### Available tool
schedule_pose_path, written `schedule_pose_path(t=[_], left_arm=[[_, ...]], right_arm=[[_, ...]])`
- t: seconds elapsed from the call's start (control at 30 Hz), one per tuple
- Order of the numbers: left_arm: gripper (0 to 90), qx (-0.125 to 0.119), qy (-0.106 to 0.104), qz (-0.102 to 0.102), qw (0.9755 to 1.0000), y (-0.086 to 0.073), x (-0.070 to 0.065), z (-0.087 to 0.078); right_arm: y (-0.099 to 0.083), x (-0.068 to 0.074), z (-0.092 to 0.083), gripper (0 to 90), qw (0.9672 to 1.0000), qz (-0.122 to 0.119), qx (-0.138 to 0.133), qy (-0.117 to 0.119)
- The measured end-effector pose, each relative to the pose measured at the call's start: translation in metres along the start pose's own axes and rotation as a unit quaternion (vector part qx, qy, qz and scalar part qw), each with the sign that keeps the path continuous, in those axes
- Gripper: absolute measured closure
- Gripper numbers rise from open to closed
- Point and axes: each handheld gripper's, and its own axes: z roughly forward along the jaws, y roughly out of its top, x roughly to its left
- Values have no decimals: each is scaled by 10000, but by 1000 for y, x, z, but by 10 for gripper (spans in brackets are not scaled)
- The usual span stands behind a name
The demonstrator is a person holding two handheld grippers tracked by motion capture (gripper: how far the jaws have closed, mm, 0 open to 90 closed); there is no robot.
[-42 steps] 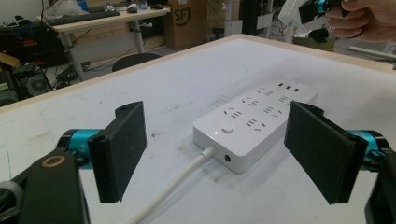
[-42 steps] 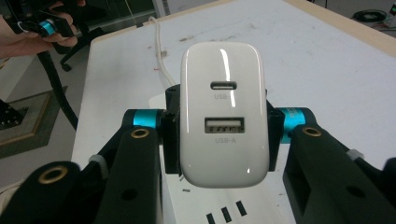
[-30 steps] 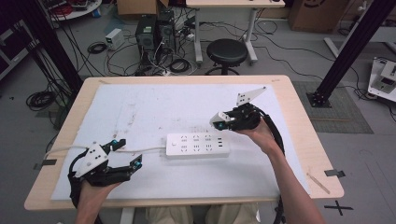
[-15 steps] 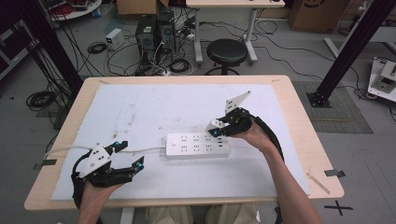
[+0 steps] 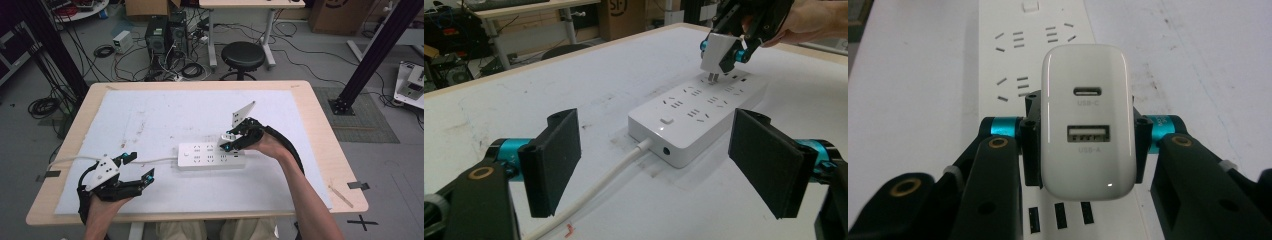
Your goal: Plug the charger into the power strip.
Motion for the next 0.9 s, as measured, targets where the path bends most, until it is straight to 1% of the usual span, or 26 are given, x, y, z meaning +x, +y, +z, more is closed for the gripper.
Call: schedule_pose_path(t=[0.1,0.13,0.2,0.23,0.27,0.3,0.33,0.37,0.4,0.43,0.47,0.5,0.57,0.63,0.77,0.83,0.9], left_arm=[[210,3,10,-9,10000,-1,0,0],[210,31,8,-18,10000,-3,0,-1],[210,31,8,-18,10000,-3,0,-1],[210,34,12,-59,10000,-5,-1,-1],[210,34,12,-59,10000,-5,-1,-1],[210,52,7,-46,10000,-6,0,-1],[210,61,14,-57,10000,-6,-1,-1],[210,61,14,-57,10000,-6,-1,-1],[210,61,14,-57,10000,-6,-1,-1],[210,52,26,-97,9999,-8,-1,-2],[210,52,26,-97,9999,-8,-1,-2],[210,19,30,-106,9999,-8,-2,-3],[210,27,33,-119,9999,-8,-2,-4],[210,31,38,-119,9999,-8,-2,-4],[210,21,26,-105,9999,-8,-2,-4],[210,12,20,-91,10000,-7,-3,-4],[210,12,20,-91,10000,-7,-3,-4]], right_arm=[[0,0,1,632,10000,-53,36,6],[-1,0,1,632,9999,-135,11,20],[-2,0,1,632,9999,-167,13,30],[-2,0,1,633,9999,-167,13,30],[-2,0,1,633,9999,-167,13,30],[-1,2,2,633,9994,-343,31,-28],[0,3,2,634,9993,-352,90,-39],[0,3,2,634,9993,-352,90,-39],[3,3,2,634,9989,-421,209,-59],[12,4,6,634,9970,-623,459,-54],[12,4,6,634,9970,-623,459,-54],[15,2,7,634,9965,-630,552,35],[16,-1,6,634,9963,-599,605,106],[17,0,6,635,9959,-607,659,105],[18,-1,7,635,9957,-645,656,107],[17,2,7,635,9957,-661,648,43],[18,2,7,635,9956,-675,657,29]])
